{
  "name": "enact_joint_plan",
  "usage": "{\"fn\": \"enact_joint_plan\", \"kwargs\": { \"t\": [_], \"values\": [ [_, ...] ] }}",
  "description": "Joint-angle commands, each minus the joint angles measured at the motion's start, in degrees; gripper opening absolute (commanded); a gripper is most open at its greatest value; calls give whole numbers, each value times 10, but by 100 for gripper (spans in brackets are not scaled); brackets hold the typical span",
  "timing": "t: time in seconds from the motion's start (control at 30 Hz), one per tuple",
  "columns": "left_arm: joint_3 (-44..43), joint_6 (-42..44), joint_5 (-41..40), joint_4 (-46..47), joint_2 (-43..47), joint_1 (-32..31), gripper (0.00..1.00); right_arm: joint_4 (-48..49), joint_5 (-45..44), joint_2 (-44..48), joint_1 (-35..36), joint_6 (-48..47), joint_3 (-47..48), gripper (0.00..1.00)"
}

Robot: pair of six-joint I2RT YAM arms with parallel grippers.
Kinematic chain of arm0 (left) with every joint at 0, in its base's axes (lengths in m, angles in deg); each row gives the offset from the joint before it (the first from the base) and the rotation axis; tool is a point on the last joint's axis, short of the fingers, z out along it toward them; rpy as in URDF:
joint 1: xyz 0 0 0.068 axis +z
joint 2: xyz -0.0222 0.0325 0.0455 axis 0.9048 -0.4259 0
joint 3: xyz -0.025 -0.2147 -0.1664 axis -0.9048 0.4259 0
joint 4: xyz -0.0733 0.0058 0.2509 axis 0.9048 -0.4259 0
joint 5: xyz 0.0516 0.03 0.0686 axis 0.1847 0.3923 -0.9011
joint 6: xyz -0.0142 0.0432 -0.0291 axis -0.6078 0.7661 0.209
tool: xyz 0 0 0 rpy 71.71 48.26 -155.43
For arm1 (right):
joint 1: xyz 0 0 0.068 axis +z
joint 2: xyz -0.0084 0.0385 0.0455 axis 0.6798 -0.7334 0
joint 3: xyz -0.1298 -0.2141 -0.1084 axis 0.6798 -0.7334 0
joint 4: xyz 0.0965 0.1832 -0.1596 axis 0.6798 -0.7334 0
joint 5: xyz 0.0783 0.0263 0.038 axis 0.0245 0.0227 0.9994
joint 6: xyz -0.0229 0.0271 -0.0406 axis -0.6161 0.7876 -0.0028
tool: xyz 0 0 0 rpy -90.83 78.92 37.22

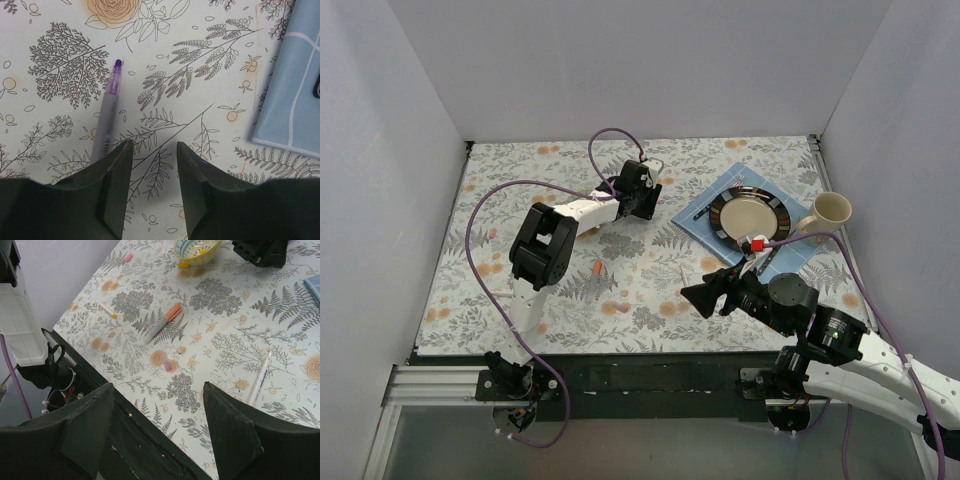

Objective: Insert the pens into the pen caps

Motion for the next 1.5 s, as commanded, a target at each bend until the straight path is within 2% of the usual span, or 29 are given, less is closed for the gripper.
{"fn": "enact_joint_plan", "kwargs": {
  "t": [0.0,0.13,0.2,0.3,0.5,0.7,0.93,1.07,1.2,1.4,1.47],
  "values": [
    [4,13,10,-5,12,1,38,23,-11,-3,2,-11,0,78],
    [-10,7,-1,10,49,2,43,32,-11,-11,1,-19,3,78],
    [-23,16,-36,4,42,9,44,36,-9,-21,1,-23,7,78],
    [-59,27,-43,-24,9,26,47,34,-4,-34,1,-26,14,78],
    [-77,70,-41,-19,-9,39,61,35,-22,-33,1,-33,12,79],
    [-113,66,-12,-33,-38,66,60,45,-27,-42,1,-42,16,79],
    [-104,72,16,-53,-62,73,56,50,-34,-50,2,-45,18,79],
    [-86,68,22,-55,-63,73,50,51,-33,-49,1,-44,21,79],
    [-59,60,37,-55,-46,73,38,52,-31,-46,1,-39,19,79],
    [26,35,55,-27,7,62,7,62,-19,-46,1,-18,4,78],
    [56,15,59,-27,22,55,0,76,-36,-47,0,-13,-7,78]
  ]
}}
